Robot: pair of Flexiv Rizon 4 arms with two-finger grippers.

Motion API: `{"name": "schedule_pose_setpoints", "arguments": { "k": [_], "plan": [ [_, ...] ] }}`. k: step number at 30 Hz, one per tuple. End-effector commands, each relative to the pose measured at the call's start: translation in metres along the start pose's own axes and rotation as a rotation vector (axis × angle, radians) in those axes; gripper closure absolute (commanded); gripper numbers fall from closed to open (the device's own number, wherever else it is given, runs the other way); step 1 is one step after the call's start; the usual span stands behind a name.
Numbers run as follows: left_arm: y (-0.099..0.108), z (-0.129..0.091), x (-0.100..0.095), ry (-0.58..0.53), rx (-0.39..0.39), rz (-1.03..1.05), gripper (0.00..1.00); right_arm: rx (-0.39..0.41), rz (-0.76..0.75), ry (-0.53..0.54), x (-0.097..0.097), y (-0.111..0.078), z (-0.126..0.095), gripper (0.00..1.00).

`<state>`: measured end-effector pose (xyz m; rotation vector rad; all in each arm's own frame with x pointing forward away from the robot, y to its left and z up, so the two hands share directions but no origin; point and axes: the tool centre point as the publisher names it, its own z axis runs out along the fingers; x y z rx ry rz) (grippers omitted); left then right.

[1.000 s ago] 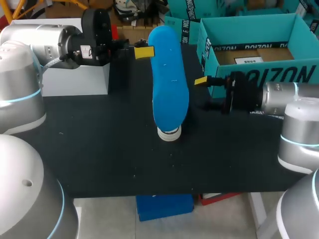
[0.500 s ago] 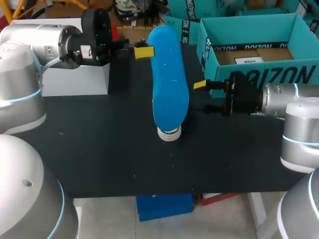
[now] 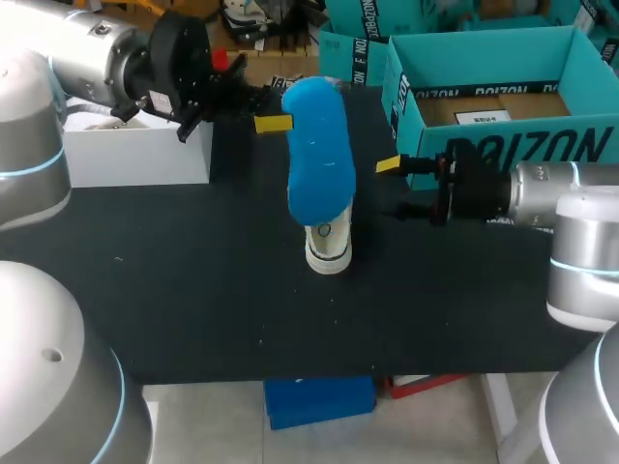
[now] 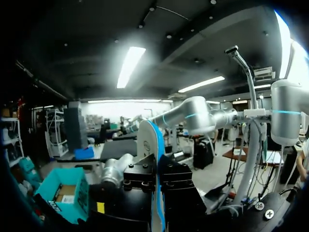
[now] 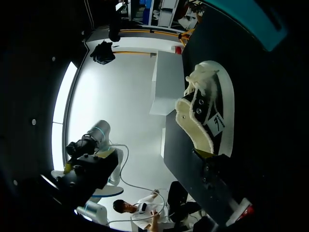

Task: Take the shoe out of the shoebox, open the shoe tongue, remove and reinsert the insole, then place the shoe into the shoebox

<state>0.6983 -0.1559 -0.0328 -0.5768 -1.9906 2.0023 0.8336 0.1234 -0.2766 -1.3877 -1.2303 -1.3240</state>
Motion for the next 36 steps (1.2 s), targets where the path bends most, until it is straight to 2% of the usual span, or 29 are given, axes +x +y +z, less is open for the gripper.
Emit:
{"name": "schedule_pose_setpoints", "arguments": {
  "k": [1,5,8,33,34,35,36],
  "plan": [
    [0.013,-0.016,-0.005,0.227,-0.397,0.489,1.0,-0.003,0.0,-0.001,0.0,0.0,0.002,0.0],
    [0.027,-0.026,-0.01,0.261,-0.473,0.599,1.0,-0.003,0.0,-0.001,0.0,0.0,0.002,0.0],
    [0.034,-0.026,-0.012,0.299,-0.519,0.657,1.0,-0.003,0.0,-0.001,0.0,0.0,0.002,0.0],
    [0.037,-0.025,-0.013,0.316,-0.503,0.619,1.0,-0.003,0.0,-0.001,0.0,0.0,0.002,0.0],
    [0.038,-0.017,-0.001,0.303,-0.487,0.673,1.0,-0.003,0.0,-0.001,0.0,0.0,0.002,0.0],
    [0.04,-0.015,0.004,0.308,-0.52,0.678,1.0,-0.003,0.0,-0.001,0.0,0.0,0.002,0.0],
    [0.041,-0.011,0.017,0.302,-0.563,0.708,1.0,-0.003,0.0,-0.001,0.0,0.0,0.002,0.0]
  ]
}}
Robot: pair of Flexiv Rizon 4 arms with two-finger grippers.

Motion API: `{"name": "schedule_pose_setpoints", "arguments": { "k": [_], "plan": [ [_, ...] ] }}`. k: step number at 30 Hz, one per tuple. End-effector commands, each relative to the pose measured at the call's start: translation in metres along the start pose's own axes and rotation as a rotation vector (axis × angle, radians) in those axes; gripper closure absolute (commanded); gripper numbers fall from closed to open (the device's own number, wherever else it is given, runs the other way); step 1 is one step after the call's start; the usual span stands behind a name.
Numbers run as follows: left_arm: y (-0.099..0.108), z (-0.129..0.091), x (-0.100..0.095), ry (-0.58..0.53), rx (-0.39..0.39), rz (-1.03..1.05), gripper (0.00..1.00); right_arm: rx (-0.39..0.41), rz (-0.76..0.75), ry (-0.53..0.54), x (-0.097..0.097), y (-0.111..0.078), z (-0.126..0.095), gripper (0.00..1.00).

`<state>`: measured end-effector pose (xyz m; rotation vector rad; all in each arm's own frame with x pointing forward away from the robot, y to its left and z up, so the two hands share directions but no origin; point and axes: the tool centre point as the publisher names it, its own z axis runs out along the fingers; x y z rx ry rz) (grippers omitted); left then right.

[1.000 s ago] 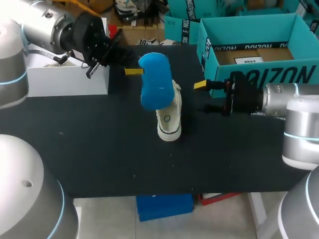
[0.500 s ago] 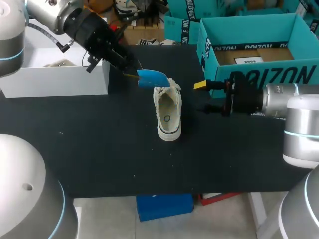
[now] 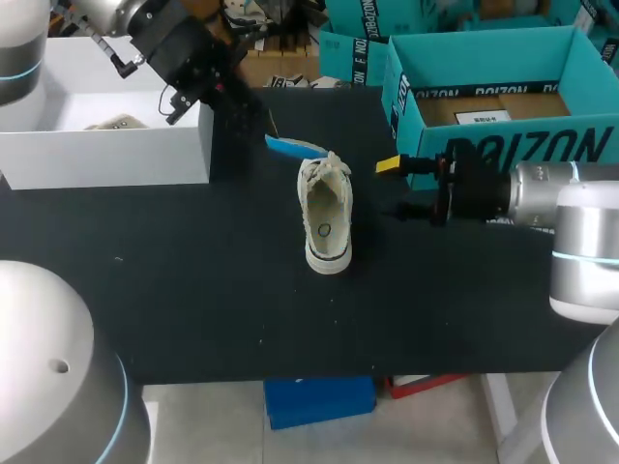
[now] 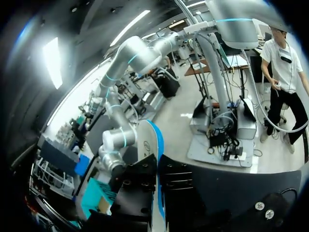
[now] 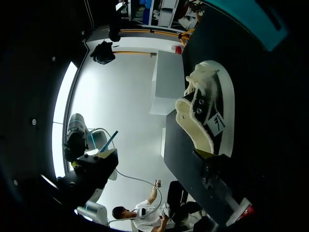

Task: Take the shoe out of the shoebox, open the shoe tongue, remove and reinsert the insole, then place the shoe into the shoebox

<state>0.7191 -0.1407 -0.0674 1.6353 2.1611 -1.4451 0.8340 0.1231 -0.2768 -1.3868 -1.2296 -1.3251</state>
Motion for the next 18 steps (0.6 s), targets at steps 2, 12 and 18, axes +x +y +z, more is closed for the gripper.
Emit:
{"name": "schedule_pose_setpoints", "arguments": {
  "k": [2,12,18],
  "plan": [
    [-0.024,0.022,0.031,-0.033,-0.119,0.063,1.0,-0.003,0.001,-0.003,0.0,0.0,0.002,0.0],
    [-0.026,0.053,0.082,-0.095,-0.348,0.244,1.0,-0.003,0.001,-0.003,0.0,0.0,0.002,0.0],
    [-0.014,0.059,0.097,-0.132,-0.448,0.373,1.0,-0.003,0.001,-0.003,0.0,0.0,0.002,0.0]
  ]
}}
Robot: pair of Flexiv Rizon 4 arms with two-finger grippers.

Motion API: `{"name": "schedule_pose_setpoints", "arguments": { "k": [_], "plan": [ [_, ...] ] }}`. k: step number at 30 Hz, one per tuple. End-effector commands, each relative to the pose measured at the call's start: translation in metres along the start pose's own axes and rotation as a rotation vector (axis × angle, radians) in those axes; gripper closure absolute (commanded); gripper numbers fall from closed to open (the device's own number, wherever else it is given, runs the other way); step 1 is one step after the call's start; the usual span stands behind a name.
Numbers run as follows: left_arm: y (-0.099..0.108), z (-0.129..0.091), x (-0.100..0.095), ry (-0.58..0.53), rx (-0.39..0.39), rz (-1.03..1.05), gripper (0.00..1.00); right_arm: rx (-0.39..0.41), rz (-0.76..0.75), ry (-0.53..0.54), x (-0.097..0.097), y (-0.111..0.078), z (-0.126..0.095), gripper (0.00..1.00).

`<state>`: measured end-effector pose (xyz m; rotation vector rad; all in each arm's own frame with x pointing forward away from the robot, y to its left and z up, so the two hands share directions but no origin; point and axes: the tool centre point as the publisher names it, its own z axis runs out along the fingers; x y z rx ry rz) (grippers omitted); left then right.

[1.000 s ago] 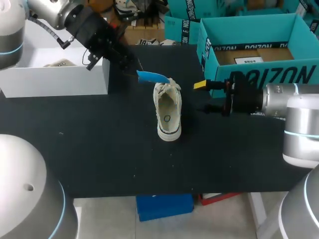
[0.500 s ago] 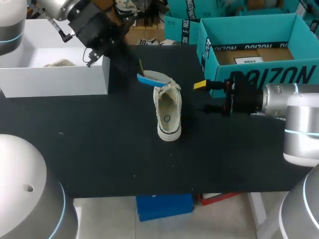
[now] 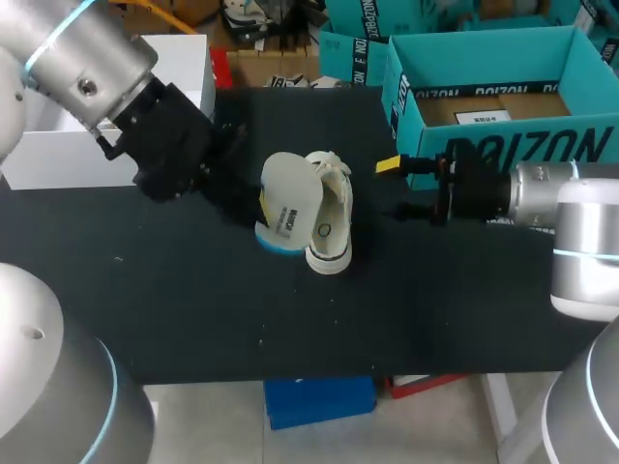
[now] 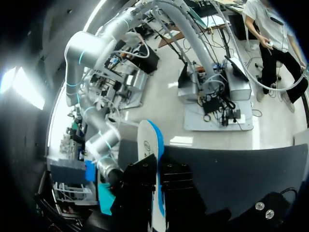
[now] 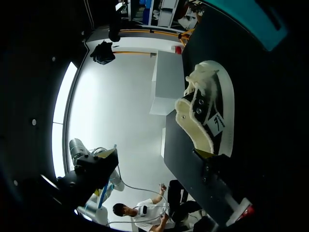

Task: Take the shoe out of the shoebox, open the shoe tongue, remove and reinsert the insole, then place the shoe into the shoebox

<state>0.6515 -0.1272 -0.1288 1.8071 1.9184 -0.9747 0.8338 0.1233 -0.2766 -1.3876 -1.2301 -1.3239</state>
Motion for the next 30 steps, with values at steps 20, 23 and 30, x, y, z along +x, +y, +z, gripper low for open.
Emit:
{"name": "schedule_pose_setpoints", "arguments": {
  "k": [20,23,30],
  "plan": [
    [0.024,0.021,0.051,-0.465,-0.193,0.177,1.0,-0.003,0.0,-0.002,0.0,0.0,0.002,0.0],
    [0.024,0.021,0.051,-0.465,-0.193,0.177,1.0,-0.003,0.0,-0.002,0.0,0.0,0.002,0.0],
    [0.024,0.021,0.051,-0.465,-0.193,0.177,1.0,-0.003,0.0,-0.002,0.0,0.0,0.002,0.0]
  ]
}}
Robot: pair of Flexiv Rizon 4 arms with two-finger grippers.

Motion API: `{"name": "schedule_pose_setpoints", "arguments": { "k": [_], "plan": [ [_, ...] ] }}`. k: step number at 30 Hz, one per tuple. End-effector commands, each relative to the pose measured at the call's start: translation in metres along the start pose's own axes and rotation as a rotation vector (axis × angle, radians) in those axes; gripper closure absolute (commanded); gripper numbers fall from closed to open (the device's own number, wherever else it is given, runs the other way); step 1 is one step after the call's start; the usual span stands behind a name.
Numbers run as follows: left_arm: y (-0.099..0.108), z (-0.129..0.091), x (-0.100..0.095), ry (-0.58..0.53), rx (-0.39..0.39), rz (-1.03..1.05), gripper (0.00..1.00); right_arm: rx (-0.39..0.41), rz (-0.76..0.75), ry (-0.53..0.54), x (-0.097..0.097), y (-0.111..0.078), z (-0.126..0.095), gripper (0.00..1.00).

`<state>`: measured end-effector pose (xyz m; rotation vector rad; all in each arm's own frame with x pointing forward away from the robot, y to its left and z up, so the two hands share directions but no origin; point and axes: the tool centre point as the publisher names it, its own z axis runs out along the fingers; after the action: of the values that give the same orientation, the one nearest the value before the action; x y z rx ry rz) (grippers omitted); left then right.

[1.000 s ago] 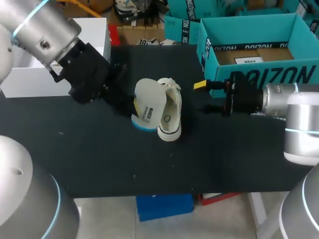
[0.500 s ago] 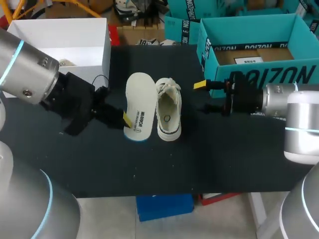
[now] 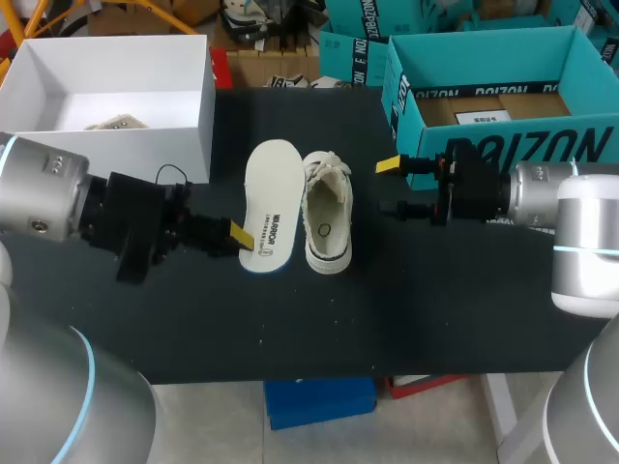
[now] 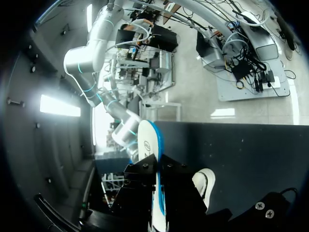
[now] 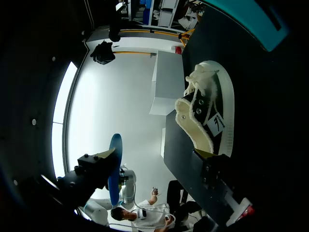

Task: Take the shoe out of the shoebox, open the shoe tongue, remove and reinsert the insole, then place the shoe into the shoebox

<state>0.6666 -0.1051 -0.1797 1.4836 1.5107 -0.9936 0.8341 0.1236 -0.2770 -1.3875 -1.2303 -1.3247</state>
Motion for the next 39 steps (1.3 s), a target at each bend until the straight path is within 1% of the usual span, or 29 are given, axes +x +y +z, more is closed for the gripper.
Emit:
{"name": "schedule_pose_setpoints", "arguments": {
  "k": [1,2,3,4,5,6,8,11,13,14,16,17,21,23,32,35,39],
  "plan": [
    [-0.003,0.001,0.003,-0.033,-0.01,0.004,1.0,-0.003,0.001,-0.002,0.0,0.0,0.001,0.0],
    [-0.003,0.001,0.003,-0.033,-0.01,0.004,1.0,-0.003,0.001,-0.002,0.0,0.0,0.001,0.0],
    [-0.008,0.006,0.006,-0.016,-0.014,0.031,1.0,-0.003,0.001,-0.002,0.0,0.0,0.001,0.0],
    [-0.015,0.013,0.013,-0.008,-0.019,0.046,1.0,-0.003,0.001,-0.002,0.0,0.0,0.001,0.0],
    [-0.019,0.021,0.026,0.02,-0.047,0.057,1.0,-0.003,0.001,-0.002,0.0,0.0,0.001,0.0],
    [-0.022,0.025,0.034,0.04,-0.062,0.074,1.0,-0.003,0.001,-0.002,0.0,0.0,0.001,0.0],
    [-0.027,0.033,0.055,0.025,-0.079,0.075,1.0,-0.003,0.001,-0.002,0.0,0.0,0.001,0.0],
    [-0.027,0.041,0.083,0.02,-0.148,0.1,1.0,-0.003,0.001,-0.002,0.0,0.0,0.001,0.0],
    [-0.024,0.045,0.094,0.024,-0.181,0.139,1.0,-0.003,0.001,-0.002,0.0,0.0,0.001,0.0],
    [-0.023,0.046,0.098,-0.004,-0.187,0.144,1.0,-0.003,0.001,-0.002,0.0,0.0,0.001,0.0],
    [-0.02,0.049,0.102,0.002,-0.211,0.218,1.0,-0.003,0.001,-0.002,0.0,0.0,0.001,0.0],
    [-0.016,0.051,0.104,-0.019,-0.205,0.215,1.0,-0.003,0.001,-0.002,0.0,0.0,0.001,0.0],
    [-0.002,0.057,0.108,-0.018,-0.21,0.245,1.0,-0.003,0.001,-0.002,0.0,0.0,0.001,0.0],
    [0.008,0.062,0.108,0.004,-0.199,0.247,1.0,-0.003,0.001,-0.002,0.0,0.0,0.001,0.0],
    [0.065,0.086,0.109,0.036,-0.171,0.264,1.0,-0.003,0.001,-0.002,0.0,0.0,0.001,0.0],
    [0.079,0.094,0.108,0.034,-0.173,0.267,1.0,-0.003,0.001,-0.002,0.0,0.0,0.001,0.0],
    [0.092,0.106,0.101,0.042,-0.165,0.302,1.0,-0.003,0.001,-0.002,0.0,0.0,0.001,0.0]
  ]
}}
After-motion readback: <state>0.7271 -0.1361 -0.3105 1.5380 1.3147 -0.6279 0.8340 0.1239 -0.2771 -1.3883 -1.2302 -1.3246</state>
